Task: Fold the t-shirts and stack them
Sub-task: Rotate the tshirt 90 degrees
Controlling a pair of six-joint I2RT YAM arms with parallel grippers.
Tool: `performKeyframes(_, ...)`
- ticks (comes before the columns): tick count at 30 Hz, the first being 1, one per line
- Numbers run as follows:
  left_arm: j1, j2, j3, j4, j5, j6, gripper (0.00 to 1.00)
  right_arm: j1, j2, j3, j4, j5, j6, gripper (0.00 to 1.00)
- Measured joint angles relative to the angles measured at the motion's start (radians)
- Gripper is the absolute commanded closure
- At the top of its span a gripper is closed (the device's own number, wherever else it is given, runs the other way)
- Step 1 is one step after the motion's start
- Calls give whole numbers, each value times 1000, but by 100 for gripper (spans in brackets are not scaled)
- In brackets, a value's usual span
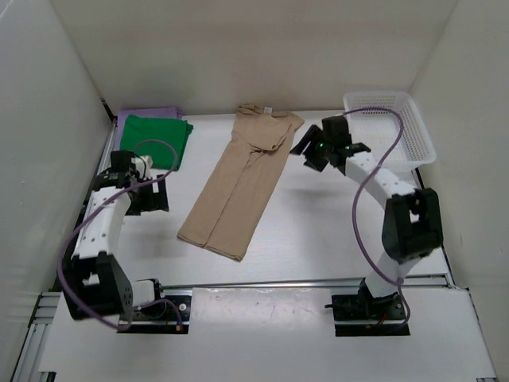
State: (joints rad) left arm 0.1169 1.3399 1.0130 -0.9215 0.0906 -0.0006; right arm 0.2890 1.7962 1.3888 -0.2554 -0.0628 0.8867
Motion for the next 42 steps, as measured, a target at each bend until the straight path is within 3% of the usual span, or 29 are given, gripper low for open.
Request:
performKeyframes(4, 39, -195, 31, 3, -9, 0, 0, 164, -204, -218, -28, 0, -117, 32)
performKeyframes(6, 49, -278, 47, 8, -18, 0, 0, 265, -226, -271, -49, 6, -139, 32)
performKeyframes(8, 60, -342, 51, 8, -27, 0, 0, 358, -238, -350, -32, 3, -118, 38)
performKeyframes(14, 98, -439, 51, -12, -24, 0, 0, 599, -334, -716, 102, 15, 236, 38)
performKeyframes(20, 99, -557, 32, -34, 11, 0, 0, 804, -276, -684, 246, 113, 484, 38)
performKeyframes(27, 99, -636, 22, -70, 29, 0, 0, 851, -143, -613, 296, 173, 673, 48)
performKeyframes(30, 99, -639, 22, -80, 29, 0, 0, 852, -108, -587, 290, 191, 716, 64)
performKeyframes(31, 99, -639, 22, -85, 29, 0, 0, 852, -98, -583, 290, 192, 729, 75)
performKeyframes(34, 99, -642, 22, -101, 29, 0, 0, 852, -76, -573, 286, 192, 755, 89)
performKeyframes(37, 99, -644, 26, -132, 53, 0, 0, 855, -78, -581, 290, 191, 766, 96)
performKeyframes(42, 99, -585, 69, -226, 131, 0, 0, 869, -213, -723, 291, 192, 733, 97)
